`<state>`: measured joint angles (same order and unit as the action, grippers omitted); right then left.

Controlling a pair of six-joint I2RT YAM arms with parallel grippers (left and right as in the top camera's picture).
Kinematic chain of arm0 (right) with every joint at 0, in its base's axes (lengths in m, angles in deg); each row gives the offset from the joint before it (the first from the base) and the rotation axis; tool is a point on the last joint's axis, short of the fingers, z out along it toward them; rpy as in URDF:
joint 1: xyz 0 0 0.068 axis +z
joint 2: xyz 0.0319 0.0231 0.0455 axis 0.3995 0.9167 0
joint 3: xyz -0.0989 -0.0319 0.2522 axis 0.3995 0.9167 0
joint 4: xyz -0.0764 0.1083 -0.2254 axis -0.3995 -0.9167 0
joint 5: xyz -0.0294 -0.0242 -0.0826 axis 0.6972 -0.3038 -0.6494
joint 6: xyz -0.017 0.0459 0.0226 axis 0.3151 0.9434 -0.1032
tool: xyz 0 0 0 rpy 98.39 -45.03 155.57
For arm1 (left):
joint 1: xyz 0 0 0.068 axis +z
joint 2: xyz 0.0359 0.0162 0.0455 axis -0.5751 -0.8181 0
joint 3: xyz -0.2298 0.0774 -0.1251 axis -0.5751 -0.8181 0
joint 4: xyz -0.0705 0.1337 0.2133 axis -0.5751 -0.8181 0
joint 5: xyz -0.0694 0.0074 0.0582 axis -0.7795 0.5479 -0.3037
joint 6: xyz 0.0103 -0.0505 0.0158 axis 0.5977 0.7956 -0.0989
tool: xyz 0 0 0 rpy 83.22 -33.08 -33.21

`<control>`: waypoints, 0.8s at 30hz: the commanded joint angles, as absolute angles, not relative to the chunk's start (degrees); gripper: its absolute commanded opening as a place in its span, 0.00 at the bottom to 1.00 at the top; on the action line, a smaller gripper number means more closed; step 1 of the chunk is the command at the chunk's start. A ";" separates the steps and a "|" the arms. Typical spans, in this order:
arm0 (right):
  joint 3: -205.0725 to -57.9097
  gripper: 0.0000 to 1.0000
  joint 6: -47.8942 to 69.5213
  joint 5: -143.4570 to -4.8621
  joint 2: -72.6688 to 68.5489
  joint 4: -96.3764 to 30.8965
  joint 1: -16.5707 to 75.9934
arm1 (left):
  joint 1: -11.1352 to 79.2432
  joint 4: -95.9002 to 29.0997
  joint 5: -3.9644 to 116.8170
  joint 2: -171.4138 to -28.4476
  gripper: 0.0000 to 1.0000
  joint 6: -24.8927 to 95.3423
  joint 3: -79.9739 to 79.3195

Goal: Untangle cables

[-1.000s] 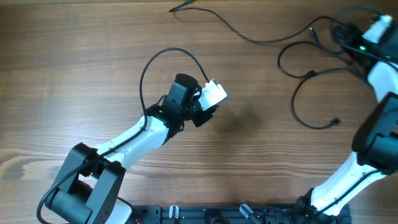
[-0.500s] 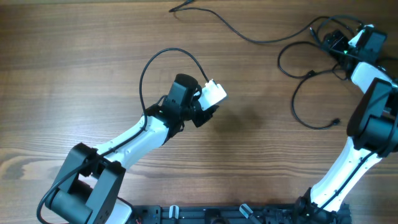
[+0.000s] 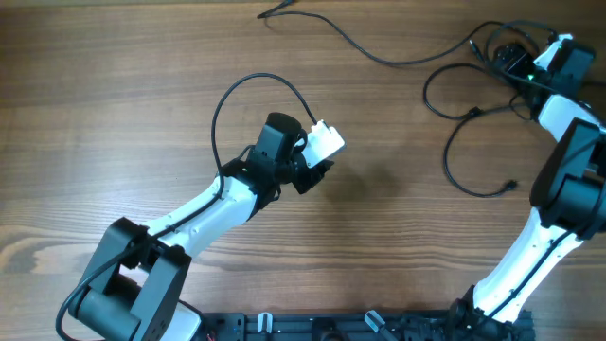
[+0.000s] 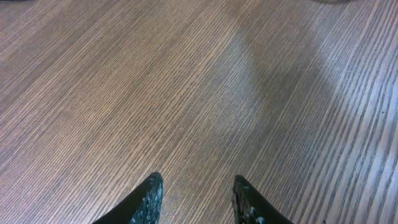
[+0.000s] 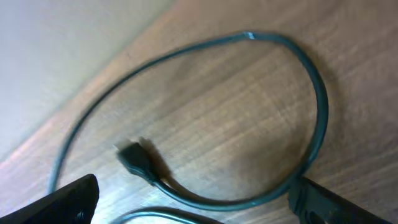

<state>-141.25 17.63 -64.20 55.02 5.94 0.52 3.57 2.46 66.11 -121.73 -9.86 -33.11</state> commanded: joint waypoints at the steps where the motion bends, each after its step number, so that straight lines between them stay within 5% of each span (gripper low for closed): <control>1: -142.04 1.00 16.43 -63.26 52.86 6.39 0.46 | 3.33 2.63 65.39 -122.19 0.38 -9.09 -33.27; 24: -142.04 1.00 13.31 -84.38 59.94 6.00 -1.31 | 3.33 2.67 65.39 -122.19 0.38 -9.09 -33.27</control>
<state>-141.62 13.87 -77.45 57.66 6.09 1.11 3.57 2.48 66.11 -121.73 -9.83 -33.11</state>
